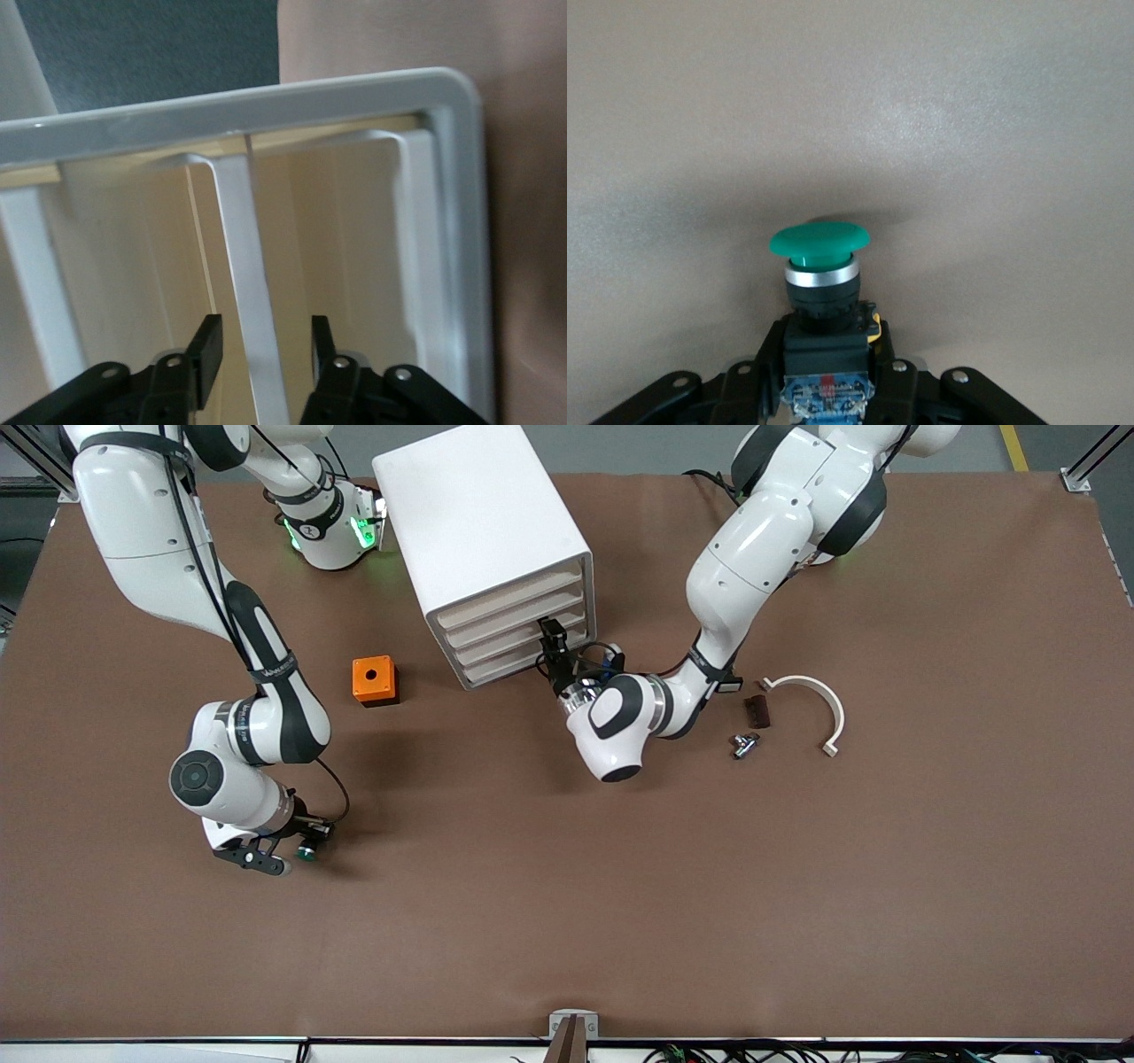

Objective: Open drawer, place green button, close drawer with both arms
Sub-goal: 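Pull the drawer open with the left gripper while the right gripper lifts the button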

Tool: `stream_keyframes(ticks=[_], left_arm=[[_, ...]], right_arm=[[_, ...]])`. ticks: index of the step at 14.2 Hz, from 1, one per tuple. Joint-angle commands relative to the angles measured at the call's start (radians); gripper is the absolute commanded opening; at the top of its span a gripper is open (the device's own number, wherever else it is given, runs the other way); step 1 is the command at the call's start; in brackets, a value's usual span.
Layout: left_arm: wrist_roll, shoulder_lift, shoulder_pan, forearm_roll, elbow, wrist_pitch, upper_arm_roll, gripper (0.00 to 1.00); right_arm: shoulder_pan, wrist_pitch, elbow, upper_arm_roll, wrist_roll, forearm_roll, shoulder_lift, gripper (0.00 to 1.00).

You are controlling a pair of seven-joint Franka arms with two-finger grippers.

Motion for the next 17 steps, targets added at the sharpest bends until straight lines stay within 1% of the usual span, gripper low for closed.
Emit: stream_keyframes(ticks=[1,3,6,10,11,13,14,17], left_arm=[[-0.013,0.003,-0.016,-0.02,-0.004,-0.032,0.001,0.28],[-0.018,0.003,-0.01,-0.02,-0.006,-0.033,0.001,0.19],[-0.035,0.005,-0.003,-0.02,-0.006,-0.033,0.011,0.12],[-0.053,0.006,0.041,-0.02,-0.004,-0.031,0.014,0.1],[-0.055,0.006,0.056,-0.021,-0.004,-0.031,0.014,0.1],[-0.055,0.006,0.087,-0.029,-0.003,-0.028,0.014,0.1],[-0.056,0.006,0.102,-0.038,-0.003,-0.026,0.014,0.1],[-0.056,0.006,0.156,-0.052,-0.001,-0.025,0.014,0.1]], right_arm=[[-0.002,-0.129,0.059,0.008,0.022,-0.001,-0.021,0.0],[0.0,-0.222,0.093,0.012,0.063,0.004,-0.063,0.0],[0.043,-0.313,0.096,0.015,0.21,0.004,-0.13,0.0],[0.119,-0.41,0.099,0.019,0.401,0.005,-0.207,0.0],[0.132,-0.428,0.098,0.027,0.44,0.016,-0.222,0.0],[0.149,-0.459,0.095,0.038,0.522,0.095,-0.255,0.0],[0.169,-0.465,0.092,0.038,0.556,0.117,-0.271,0.0],[0.247,-0.476,0.081,0.038,0.701,0.119,-0.308,0.0]])
